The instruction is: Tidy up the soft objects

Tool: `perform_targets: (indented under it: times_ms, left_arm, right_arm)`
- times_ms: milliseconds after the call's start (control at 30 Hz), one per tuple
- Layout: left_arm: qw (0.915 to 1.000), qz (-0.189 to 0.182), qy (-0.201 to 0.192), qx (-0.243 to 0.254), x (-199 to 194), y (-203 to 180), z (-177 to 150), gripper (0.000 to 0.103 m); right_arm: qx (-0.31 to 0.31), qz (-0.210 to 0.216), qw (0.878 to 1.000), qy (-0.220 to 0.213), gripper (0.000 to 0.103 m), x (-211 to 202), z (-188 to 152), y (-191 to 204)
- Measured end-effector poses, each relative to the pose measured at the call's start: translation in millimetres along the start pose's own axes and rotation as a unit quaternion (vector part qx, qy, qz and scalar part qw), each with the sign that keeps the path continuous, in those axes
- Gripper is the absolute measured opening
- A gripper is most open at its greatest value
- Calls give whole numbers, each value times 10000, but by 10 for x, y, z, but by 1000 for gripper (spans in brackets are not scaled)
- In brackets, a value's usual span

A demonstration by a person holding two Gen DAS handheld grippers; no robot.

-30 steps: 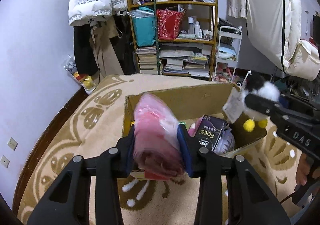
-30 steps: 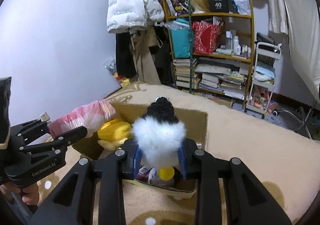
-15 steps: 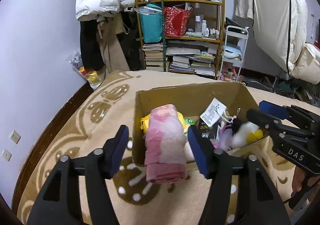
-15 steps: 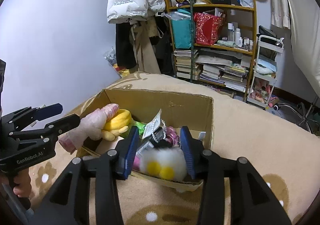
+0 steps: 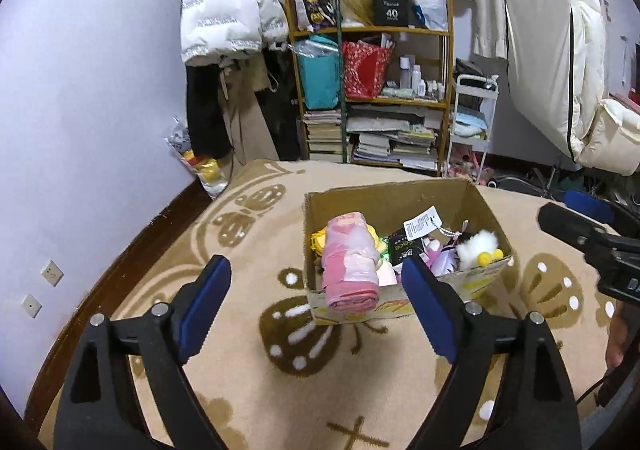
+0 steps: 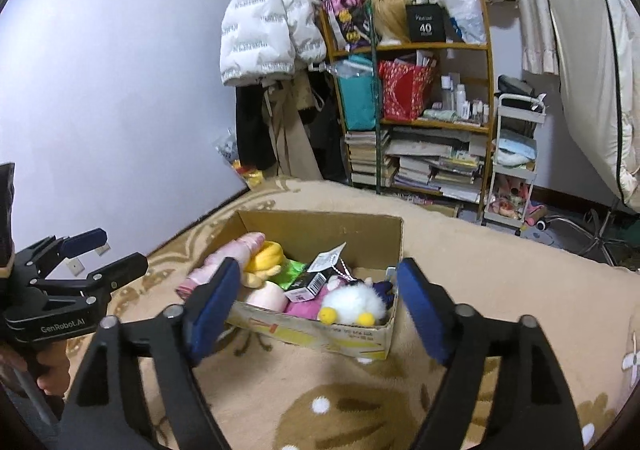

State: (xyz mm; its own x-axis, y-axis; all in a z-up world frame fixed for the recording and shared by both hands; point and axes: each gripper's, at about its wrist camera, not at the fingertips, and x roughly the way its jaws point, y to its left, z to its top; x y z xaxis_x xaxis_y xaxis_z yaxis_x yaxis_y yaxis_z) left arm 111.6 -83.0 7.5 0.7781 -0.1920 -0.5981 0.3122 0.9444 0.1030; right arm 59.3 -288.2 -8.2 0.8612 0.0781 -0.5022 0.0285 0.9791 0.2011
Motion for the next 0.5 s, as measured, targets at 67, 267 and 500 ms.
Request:
perform_targets:
  times_ms: [67,267,500]
  left_arm:
    - [10000,13,-65,-32,-130,26,-5,88]
    - [9989,83,-422,-166,-579,108,-61,97]
    - [9966,303,-734,-210,-1056,188,-244,102]
  right_arm:
    - [-11,-2,10000,-75,93,-115,1,30]
    - [-75,25,9994,-348,103,-544,-29,120]
    - [-181,-16,9984,-533,103,-963,-151,239]
